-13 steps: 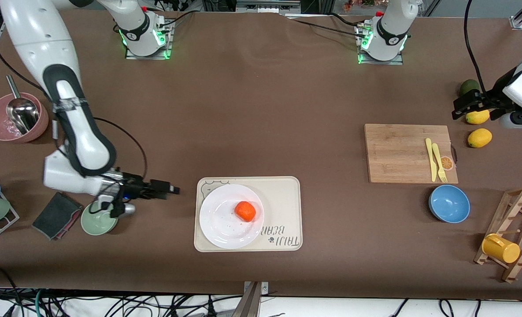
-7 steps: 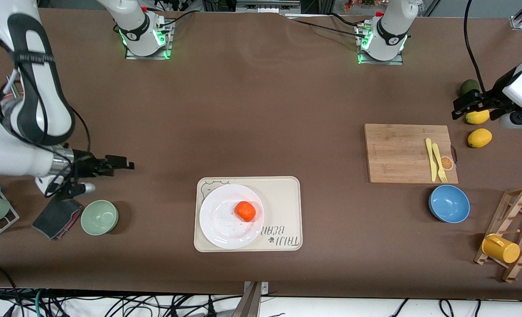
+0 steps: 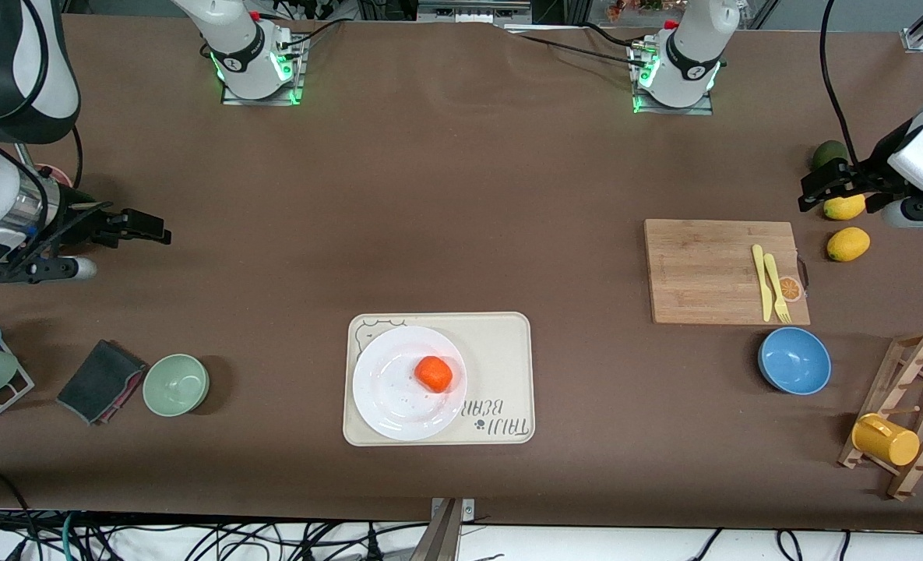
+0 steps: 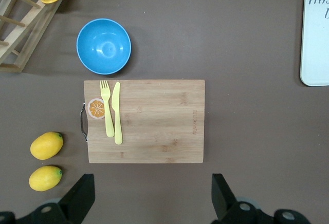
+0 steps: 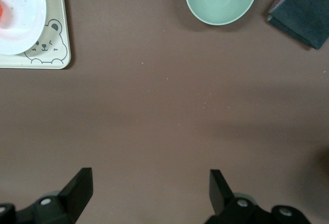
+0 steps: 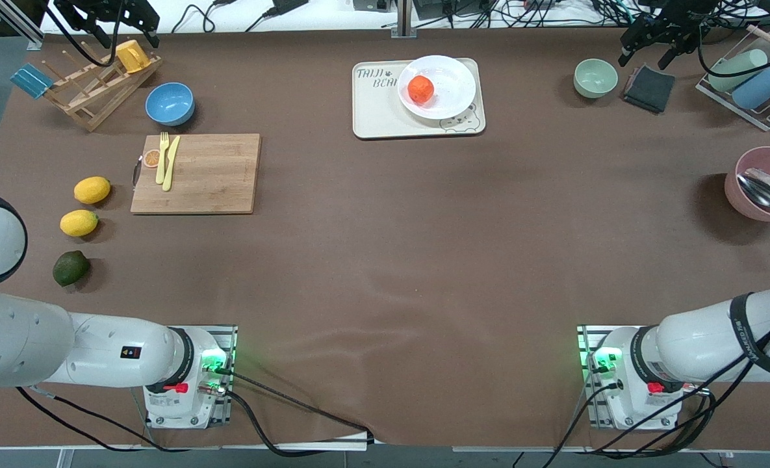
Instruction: Place orange and plate with both arms
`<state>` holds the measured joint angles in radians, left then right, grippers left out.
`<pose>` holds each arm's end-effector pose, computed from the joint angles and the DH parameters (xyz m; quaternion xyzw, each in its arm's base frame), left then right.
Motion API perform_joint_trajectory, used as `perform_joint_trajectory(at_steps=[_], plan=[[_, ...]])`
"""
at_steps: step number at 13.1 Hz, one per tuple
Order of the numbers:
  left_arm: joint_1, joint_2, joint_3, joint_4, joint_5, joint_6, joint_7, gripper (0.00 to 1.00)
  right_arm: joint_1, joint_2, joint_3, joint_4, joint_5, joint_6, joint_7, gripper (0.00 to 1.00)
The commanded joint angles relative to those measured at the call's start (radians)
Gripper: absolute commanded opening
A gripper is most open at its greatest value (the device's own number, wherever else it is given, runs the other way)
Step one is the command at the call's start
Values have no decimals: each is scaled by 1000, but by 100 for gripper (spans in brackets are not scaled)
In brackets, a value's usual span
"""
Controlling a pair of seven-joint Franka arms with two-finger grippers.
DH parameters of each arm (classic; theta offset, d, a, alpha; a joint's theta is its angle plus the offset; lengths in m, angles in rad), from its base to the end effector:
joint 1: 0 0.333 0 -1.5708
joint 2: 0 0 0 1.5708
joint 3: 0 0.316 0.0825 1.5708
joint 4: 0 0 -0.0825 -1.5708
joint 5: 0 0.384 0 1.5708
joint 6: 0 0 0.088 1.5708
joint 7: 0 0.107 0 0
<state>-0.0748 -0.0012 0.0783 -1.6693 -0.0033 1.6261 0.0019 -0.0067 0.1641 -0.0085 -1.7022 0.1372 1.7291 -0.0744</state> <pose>0.5557 0.0016 0.5833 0.9998 0.0009 -0.0210 0.0017 0.5973 0.0038 0.4812 -0.9954 -0.0141 0.0653 0.0691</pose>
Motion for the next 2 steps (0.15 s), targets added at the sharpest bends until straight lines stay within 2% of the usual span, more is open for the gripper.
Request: perform_joint_trajectory(at_steps=[1, 2], plan=[[-5, 12, -2, 30, 19, -23, -5, 100, 4, -28, -13, -20, -21, -14, 19, 100], [-5, 12, -2, 30, 19, -23, -5, 100, 2, -34, -16, -21, -21, -25, 19, 100]])
